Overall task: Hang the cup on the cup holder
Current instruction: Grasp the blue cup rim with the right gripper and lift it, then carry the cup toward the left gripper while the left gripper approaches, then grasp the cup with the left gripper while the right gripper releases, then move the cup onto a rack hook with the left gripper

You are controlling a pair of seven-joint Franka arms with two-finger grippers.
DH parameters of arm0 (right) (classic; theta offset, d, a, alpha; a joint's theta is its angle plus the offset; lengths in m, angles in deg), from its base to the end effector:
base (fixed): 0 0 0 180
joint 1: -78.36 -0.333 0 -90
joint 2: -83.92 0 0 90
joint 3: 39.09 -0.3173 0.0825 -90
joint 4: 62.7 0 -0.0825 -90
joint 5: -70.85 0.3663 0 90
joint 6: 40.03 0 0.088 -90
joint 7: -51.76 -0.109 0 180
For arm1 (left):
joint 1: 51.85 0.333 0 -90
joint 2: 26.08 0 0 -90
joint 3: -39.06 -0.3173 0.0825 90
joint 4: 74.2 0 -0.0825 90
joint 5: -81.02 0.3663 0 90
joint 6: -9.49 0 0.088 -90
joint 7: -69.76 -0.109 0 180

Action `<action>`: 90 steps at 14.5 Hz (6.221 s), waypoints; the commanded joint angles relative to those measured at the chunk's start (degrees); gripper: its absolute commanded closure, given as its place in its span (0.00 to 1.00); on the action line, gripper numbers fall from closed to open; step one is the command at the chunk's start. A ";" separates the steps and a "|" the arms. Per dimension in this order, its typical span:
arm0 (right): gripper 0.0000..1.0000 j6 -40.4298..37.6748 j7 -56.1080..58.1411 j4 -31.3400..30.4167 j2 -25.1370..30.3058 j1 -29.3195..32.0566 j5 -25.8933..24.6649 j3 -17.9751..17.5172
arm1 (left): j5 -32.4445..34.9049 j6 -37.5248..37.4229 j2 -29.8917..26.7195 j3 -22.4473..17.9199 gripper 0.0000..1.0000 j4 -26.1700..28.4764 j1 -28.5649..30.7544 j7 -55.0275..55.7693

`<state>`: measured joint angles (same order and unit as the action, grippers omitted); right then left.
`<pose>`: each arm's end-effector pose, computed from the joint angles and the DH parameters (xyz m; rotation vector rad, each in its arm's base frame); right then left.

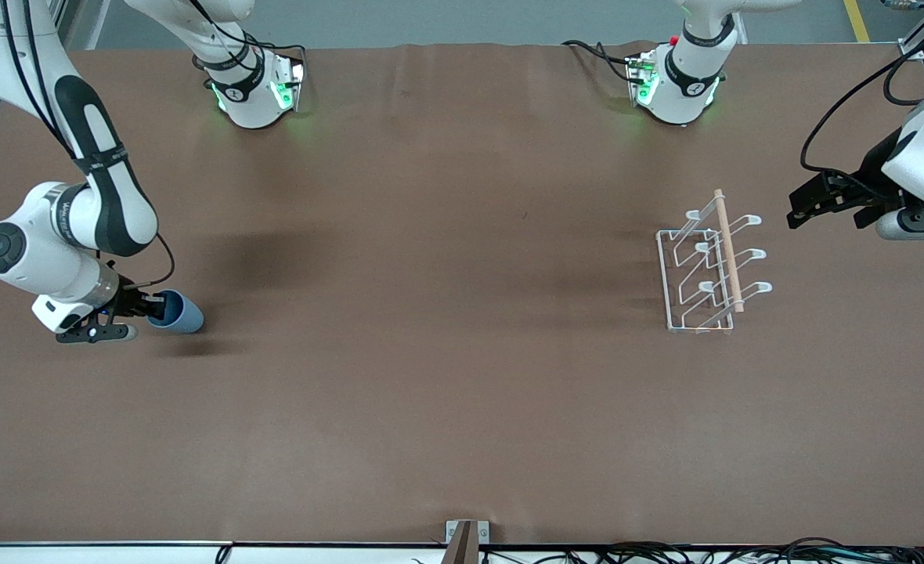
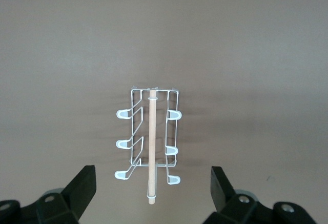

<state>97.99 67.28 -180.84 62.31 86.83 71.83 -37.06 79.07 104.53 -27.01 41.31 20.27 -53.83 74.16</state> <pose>0.5683 -0.1047 0.2599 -3.1340 -0.1208 0.0463 0.5371 -0.0433 0.6047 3.1062 0.0086 0.0366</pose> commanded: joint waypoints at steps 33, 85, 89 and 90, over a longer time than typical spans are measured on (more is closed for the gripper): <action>1.00 -29.11 -17.98 10.13 6.40 -34.66 78.38 -4.40 | -27.49 -0.47 6.80 19.78 0.00 -4.38 -1.79 -30.76; 0.00 -28.77 -26.60 12.23 11.68 -13.76 23.14 -0.27 | 39.61 -18.12 19.56 25.95 1.00 -11.07 -14.89 -53.86; 0.00 -28.94 -25.19 14.69 12.81 -9.00 6.26 -0.27 | 51.32 -19.19 19.65 25.78 0.99 -1.67 -14.10 -54.58; 0.00 -29.03 -25.10 14.78 13.78 -8.30 3.87 -0.27 | 53.43 -19.10 19.82 25.69 0.99 0.17 -13.40 -54.50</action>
<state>69.40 42.33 -166.10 73.49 77.34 80.85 -36.37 128.20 85.70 -6.49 67.04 16.32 -68.26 20.39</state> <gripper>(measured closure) 0.000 0.181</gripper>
